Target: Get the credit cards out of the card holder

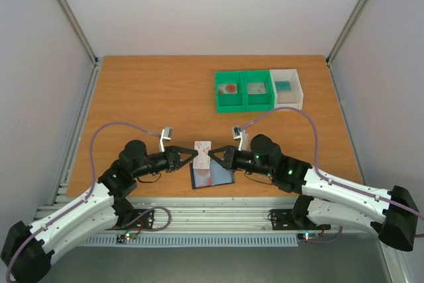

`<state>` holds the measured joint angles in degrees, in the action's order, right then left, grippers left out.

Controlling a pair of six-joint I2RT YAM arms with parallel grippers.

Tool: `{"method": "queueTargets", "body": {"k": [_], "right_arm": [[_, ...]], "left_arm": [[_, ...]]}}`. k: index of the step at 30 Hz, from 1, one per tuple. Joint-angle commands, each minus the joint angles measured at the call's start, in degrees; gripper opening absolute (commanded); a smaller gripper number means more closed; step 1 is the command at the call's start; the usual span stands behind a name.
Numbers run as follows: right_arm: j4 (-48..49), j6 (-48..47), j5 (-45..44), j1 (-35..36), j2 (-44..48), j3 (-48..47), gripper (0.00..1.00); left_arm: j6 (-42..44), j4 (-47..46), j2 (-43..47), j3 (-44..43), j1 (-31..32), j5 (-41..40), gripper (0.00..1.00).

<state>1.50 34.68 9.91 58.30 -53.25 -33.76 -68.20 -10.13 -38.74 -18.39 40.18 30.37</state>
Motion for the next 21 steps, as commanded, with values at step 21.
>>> {"method": "queueTargets", "body": {"k": [21], "right_arm": [[-42.0, -27.0, 2.8, -0.2, 8.1, -17.9, 0.38]], "left_arm": [[16.1, 16.0, -0.7, -9.5, -0.1, 17.7, 0.00]]}}
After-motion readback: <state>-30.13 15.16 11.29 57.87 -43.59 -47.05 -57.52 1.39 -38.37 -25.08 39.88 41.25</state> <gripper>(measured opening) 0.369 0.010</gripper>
